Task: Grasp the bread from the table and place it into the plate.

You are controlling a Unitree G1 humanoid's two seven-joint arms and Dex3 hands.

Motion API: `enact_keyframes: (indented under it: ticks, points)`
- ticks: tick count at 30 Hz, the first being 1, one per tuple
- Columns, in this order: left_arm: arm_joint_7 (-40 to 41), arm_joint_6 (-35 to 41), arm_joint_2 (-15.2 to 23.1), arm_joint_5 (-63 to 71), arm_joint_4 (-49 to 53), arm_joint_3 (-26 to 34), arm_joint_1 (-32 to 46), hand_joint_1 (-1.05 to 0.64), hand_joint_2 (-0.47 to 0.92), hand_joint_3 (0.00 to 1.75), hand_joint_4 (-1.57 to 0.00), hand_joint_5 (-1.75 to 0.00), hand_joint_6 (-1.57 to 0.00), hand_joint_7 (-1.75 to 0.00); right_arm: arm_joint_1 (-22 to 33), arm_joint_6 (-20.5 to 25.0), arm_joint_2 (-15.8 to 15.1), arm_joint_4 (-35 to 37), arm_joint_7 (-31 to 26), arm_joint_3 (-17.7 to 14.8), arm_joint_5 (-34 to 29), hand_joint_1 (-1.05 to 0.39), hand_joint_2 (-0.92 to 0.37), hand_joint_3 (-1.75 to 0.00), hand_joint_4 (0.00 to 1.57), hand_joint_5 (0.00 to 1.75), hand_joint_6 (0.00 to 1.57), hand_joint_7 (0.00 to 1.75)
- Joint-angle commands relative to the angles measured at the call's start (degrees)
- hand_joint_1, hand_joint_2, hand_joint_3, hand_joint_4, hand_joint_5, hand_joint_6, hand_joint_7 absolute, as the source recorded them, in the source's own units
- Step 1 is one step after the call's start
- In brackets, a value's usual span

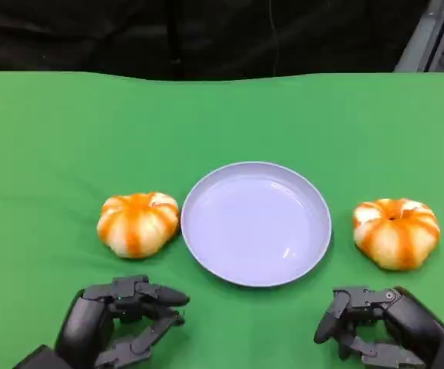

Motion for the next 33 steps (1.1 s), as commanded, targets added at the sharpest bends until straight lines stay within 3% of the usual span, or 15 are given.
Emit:
enact_keyframes:
  ticks: [1,6,10,14,23,33]
  points:
    - [0.7,0.3,0.5,-0.5,-0.1,0.6,0.0,-0.16,0.92,0.31,-1.05,-0.05,-1.02,0.0,-0.4,-0.8,-0.7,0.4,-0.4,-0.4,-0.2,0.0,-0.92,-0.45,0.68,1.53,0.74,1.08]
    - [0.9,0.9,0.0,-1.3,-0.6,1.0,0.4,-0.16,0.9,0.34,-0.96,0.0,-0.91,0.0,-0.3,-0.5,-0.6,0.4,-0.1,-0.4,0.0,-0.01,-0.92,-0.45,0.69,1.53,0.74,1.08]
    - [-0.1,-0.9,0.2,-2.0,-0.4,1.6,0.1,-0.34,0.92,0.21,-0.81,0.0,-0.71,0.0,-0.4,-1.0,-0.5,0.9,-0.2,-0.4,0.0,0.0,-0.92,-0.45,0.68,1.53,0.74,1.08]
    - [-0.1,-3.9,0.6,-2.4,-0.1,2.3,-0.4,-0.48,0.92,0.15,-0.75,0.0,-0.61,0.0,-0.5,-1.0,-0.4,1.1,-0.1,-0.4,0.1,-0.01,-0.92,-0.45,0.68,1.53,0.74,1.07]
    - [-1.1,-8.8,3.1,-4.3,-1.6,3.5,-0.7,-0.67,0.92,0.14,-0.66,0.0,-0.52,0.0,-0.4,-0.8,-0.2,0.7,-0.4,-0.2,-0.3,-0.02,-0.92,-0.45,0.68,1.53,0.74,1.07]
    - [0.9,-11.5,5.3,-1.5,-4.8,4.2,-0.8,-0.7,0.92,0.08,-0.63,0.0,-0.54,-0.01,-0.3,-0.7,0.1,0.3,-0.4,0.0,-0.4,-0.01,-0.92,-0.45,0.69,1.53,0.74,1.08]
